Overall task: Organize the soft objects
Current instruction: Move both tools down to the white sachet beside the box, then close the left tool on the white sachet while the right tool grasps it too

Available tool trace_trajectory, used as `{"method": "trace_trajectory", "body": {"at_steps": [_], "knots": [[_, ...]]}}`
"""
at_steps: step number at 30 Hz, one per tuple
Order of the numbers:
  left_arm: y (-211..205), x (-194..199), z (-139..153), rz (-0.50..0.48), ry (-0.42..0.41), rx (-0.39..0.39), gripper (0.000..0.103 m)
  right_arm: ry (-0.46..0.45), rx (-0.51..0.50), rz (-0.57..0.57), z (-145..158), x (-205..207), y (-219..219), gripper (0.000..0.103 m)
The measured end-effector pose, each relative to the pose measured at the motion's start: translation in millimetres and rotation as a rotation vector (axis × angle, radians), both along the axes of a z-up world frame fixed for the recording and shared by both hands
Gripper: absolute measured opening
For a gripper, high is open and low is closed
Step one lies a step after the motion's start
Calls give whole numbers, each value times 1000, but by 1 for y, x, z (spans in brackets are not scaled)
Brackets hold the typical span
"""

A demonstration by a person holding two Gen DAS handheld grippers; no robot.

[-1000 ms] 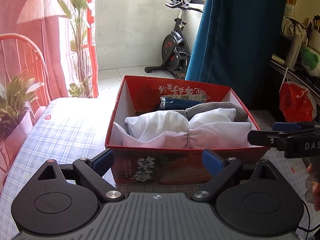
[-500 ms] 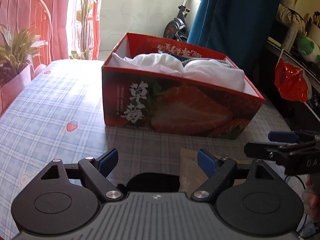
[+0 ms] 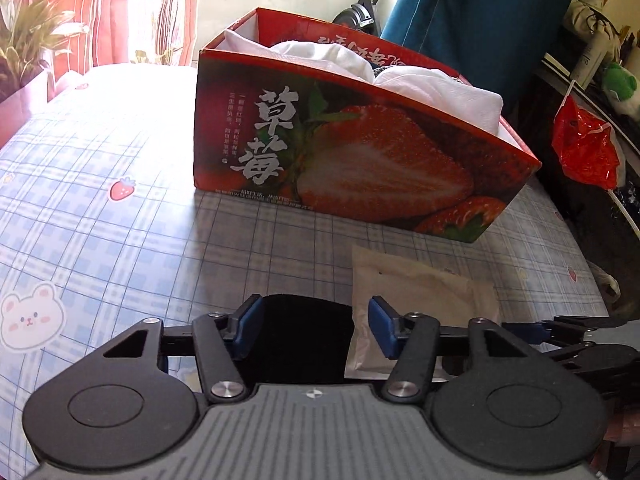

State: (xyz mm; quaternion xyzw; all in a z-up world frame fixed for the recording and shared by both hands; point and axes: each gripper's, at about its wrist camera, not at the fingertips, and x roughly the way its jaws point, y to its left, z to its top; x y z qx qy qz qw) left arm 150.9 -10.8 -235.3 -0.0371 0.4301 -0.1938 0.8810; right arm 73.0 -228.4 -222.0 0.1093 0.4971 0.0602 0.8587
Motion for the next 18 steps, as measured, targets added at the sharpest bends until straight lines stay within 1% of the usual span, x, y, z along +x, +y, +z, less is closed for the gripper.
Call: {"method": "trace_trajectory", "body": {"at_steps": [5,12,18], "knots": [[3,5,-5,19,10,-2,59,-16,2,52,0,13,11,77],[10,9,-10,49,28,-4,57,-50,-30,149,3,35,35,76],[14,12,-17,59,44,-7,55,-68,-34,153,4,35,36,76]]}}
